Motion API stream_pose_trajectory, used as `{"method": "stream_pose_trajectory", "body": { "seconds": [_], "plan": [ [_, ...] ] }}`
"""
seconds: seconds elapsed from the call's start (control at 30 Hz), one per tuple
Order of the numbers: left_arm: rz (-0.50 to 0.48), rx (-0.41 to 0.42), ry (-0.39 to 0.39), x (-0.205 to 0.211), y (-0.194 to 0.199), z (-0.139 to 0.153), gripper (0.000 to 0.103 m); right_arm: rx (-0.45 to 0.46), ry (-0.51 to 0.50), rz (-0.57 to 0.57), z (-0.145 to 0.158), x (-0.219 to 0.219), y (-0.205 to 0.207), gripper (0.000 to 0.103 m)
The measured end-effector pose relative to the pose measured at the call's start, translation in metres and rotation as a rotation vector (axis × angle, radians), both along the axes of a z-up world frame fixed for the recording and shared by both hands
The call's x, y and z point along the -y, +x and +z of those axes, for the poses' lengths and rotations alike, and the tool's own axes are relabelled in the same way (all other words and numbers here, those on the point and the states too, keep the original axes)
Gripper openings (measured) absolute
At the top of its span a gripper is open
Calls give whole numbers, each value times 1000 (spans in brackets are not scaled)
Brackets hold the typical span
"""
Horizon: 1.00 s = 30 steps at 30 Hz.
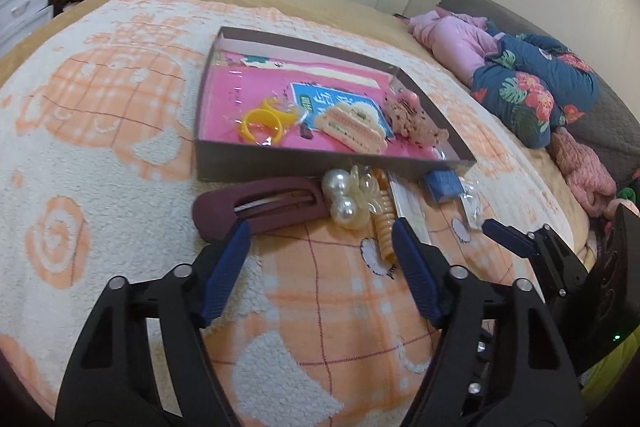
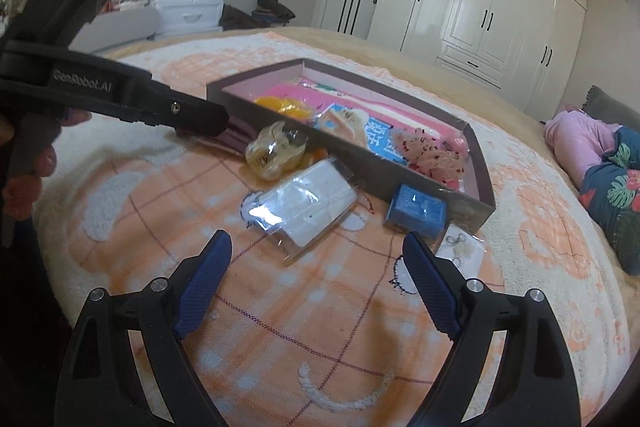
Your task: Organize jewelry
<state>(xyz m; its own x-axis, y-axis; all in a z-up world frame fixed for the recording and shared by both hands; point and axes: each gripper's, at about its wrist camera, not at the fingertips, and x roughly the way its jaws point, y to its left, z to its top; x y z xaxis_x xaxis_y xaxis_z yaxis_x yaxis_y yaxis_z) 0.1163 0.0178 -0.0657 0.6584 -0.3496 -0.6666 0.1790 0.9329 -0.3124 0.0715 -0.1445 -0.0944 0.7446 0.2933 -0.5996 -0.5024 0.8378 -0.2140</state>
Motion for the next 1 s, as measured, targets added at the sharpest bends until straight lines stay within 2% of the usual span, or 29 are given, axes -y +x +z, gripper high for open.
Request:
{"method": "stream_pose_trajectory", "body": {
  "seconds": [0.07,0.23,0.43,0.6,0.67,0.77,1.0],
  "plan": [
    [-10,-6,-1,3,1,-2,58,-3,-16,-2,-4,-4,3,79],
    [-30,-32,-8,9,5,-8,55,3,-72,-5,-13,-13,13,78],
    [-55,-64,-28,17,13,-18,51,20,-80,3,-16,-16,20,71],
    [-58,-75,-56,19,21,-21,49,14,-64,7,-15,-11,24,57],
    [-54,-83,-73,18,24,-22,49,20,-58,2,-14,-9,25,45],
    [-51,-89,-90,17,28,-23,49,18,-35,-15,-13,-2,27,37],
    [-53,-103,-115,21,35,-24,48,-28,48,-79,-12,17,37,35]
  ]
}}
